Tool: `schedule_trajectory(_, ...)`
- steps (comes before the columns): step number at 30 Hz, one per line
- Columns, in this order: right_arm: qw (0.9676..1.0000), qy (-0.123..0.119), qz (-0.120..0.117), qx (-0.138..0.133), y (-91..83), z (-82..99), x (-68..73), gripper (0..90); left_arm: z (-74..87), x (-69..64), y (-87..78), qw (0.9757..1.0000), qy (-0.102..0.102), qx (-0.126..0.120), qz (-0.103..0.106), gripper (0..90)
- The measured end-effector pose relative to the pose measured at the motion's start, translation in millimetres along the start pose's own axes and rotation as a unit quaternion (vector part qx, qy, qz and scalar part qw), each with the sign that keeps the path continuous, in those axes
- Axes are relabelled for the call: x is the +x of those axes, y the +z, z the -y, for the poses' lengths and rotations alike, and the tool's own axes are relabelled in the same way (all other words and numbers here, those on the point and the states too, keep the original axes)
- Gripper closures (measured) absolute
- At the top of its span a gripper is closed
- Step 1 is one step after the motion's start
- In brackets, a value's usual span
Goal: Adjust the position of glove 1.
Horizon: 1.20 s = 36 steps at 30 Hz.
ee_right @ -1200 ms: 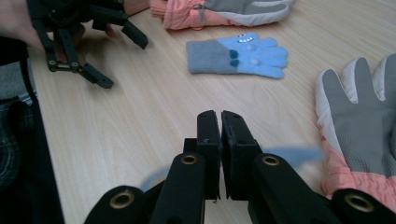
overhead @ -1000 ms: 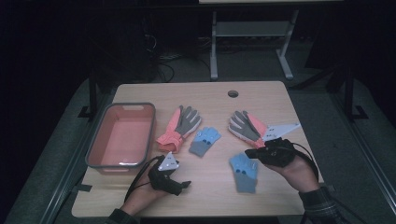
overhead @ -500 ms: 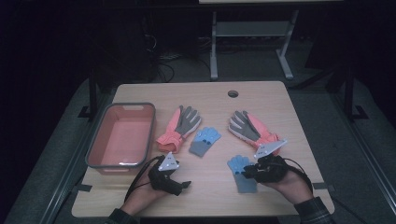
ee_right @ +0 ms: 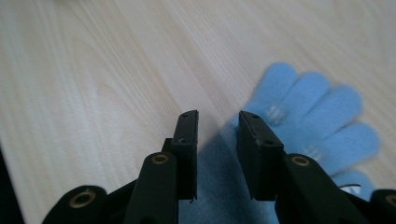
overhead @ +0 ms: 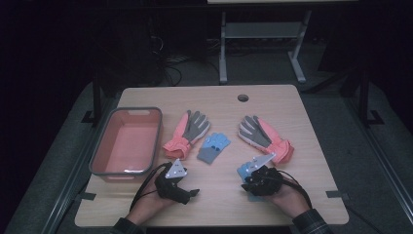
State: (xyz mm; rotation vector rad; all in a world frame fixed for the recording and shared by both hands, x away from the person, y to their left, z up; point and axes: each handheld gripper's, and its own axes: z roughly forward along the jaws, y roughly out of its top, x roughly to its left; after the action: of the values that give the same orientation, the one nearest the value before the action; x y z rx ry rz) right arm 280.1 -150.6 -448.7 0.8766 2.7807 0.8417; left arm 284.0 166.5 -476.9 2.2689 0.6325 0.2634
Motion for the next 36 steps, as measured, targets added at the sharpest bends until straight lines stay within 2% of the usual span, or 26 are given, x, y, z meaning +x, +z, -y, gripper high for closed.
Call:
schedule_trajectory(5, 0.9999, 0.010, 0.011, -0.008, 3.0, 4.8, -1.4, 85.6, 0.0, 0.3, -0.3, 1.0000, 0.002, 0.003, 0.000, 11.0)
schedule_trajectory(9, 0.9998, 0.003, -0.001, -0.018, 1.6, 4.0, -2.2, 88.5, -0.1, 0.1, -0.1, 1.0000, 0.000, 0.001, 0.000, 11.0)
schedule_trajectory(11, 0.9984, -0.003, -0.013, -0.054, -7.5, -1.1, -0.5, 88.4, -0.2, 0.1, 0.0, 1.0000, 0.001, 0.001, 0.000, 11.0)
schedule_trajectory(12, 0.9967, 0.002, -0.023, -0.078, -14.0, -5.6, 1.2, 88.3, -0.3, 0.0, 0.1, 1.0000, 0.001, 0.001, 0.000, 11.0)
schedule_trajectory(13, 0.9946, -0.005, -0.031, -0.099, -20.1, -10.6, 1.7, 88.2, -0.4, 0.0, 0.1, 1.0000, 0.000, 0.001, 0.000, 11.0)
schedule_trajectory(15, 0.9908, -0.003, -0.035, -0.130, -32.5, -17.8, 3.6, 87.9, -0.5, 0.1, -0.1, 1.0000, 0.001, 0.002, 0.001, 11.0)
schedule_trajectory(17, 0.9878, 0.012, -0.031, -0.152, -38.5, -13.2, -5.6, 86.0, -0.2, -0.1, 0.3, 1.0000, 0.000, 0.000, 0.000, 11.0)
schedule_trajectory(18, 0.9878, 0.012, -0.031, -0.152, -38.5, -13.2, -5.6, 86.0, -0.2, -0.1, 0.3, 1.0000, 0.000, 0.000, 0.000, 11.0)
schedule_trajectory(19, 0.9880, 0.051, -0.024, -0.144, -38.8, 0.4, -23.4, 86.3, -0.1, -0.2, 0.4, 1.0000, 0.000, -0.001, 0.000, 11.0)
schedule_trajectory(21, 0.9870, 0.069, -0.010, -0.145, -40.1, 8.5, -32.7, 87.3, -0.1, -0.1, 0.4, 1.0000, 0.001, -0.001, 0.000, 11.0)
schedule_trajectory(22, 0.9862, 0.079, -0.011, -0.145, -41.4, 11.3, -38.0, 87.8, -0.1, -0.1, 0.4, 1.0000, 0.001, -0.001, 0.000, 11.0)
schedule_trajectory(23, 0.9847, 0.085, -0.009, -0.152, -43.6, 13.3, -42.6, 87.9, -0.1, -0.1, 0.4, 1.0000, 0.001, -0.001, 0.000, 11.0)
schedule_trajectory(25, 0.9843, 0.089, 0.002, -0.152, -47.0, 16.6, -50.3, 88.3, -0.2, 0.2, 0.2, 1.0000, 0.003, 0.001, 0.000, 11.0)
schedule_trajectory(26, 0.9828, 0.095, 0.001, -0.159, -48.4, 18.7, -53.6, 88.3, -0.2, 0.1, 0.2, 1.0000, 0.003, 0.001, 0.000, 11.0)
schedule_trajectory(28, 0.9783, 0.106, -0.018, -0.178, -52.1, 21.9, -57.4, 88.3, -0.1, -0.1, 0.4, 1.0000, 0.001, -0.001, 0.000, 11.0)
schedule_trajectory(29, 0.9773, 0.100, -0.020, -0.186, -53.9, 21.4, -56.9, 88.2, -0.1, -0.1, 0.4, 1.0000, 0.001, -0.001, 0.000, 11.0)
schedule_trajectory(31, 0.9719, 0.095, -0.045, -0.210, -57.4, 16.3, -51.6, 88.1, -0.1, -0.1, 0.5, 1.0000, 0.000, -0.001, 0.000, 11.0)
schedule_trajectory(33, 0.9683, 0.073, -0.064, -0.230, -58.0, 7.5, -43.0, 87.2, -0.2, 0.1, 0.3, 1.0000, 0.002, -0.001, -0.001, 11.0)
schedule_trajectory(34, 0.9650, 0.058, -0.082, -0.242, -57.4, 4.1, -38.8, 86.9, -0.2, 0.2, 0.3, 1.0000, 0.003, 0.000, -0.001, 11.0)
schedule_trajectory(35, 0.9658, 0.051, -0.078, -0.242, -55.9, 3.2, -36.5, 86.4, -0.2, 0.1, 0.3, 1.0000, 0.002, -0.001, -0.001, 11.0)
schedule_trajectory(36, 0.9716, 0.044, -0.051, -0.227, -52.4, 5.0, -38.2, 85.5, -0.1, -0.2, 0.5, 1.0000, 0.000, -0.001, 0.000, 11.0)
